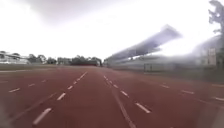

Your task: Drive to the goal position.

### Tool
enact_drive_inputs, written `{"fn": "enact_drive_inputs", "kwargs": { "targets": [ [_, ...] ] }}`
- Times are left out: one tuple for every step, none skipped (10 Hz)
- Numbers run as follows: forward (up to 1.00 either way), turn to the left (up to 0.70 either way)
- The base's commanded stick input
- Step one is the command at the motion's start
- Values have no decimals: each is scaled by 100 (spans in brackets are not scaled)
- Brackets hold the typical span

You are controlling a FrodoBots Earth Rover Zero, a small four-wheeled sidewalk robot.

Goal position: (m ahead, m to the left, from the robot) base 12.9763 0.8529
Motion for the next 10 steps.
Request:
{"fn": "enact_drive_inputs", "kwargs": {
  "targets": [
    [45, 0],
    [45, 0],
    [45, 0],
    [45, 0],
    [45, 0],
    [45, 0],
    [45, 0],
    [45, 0],
    [45, 0],
    [45, 0]
  ]
}}
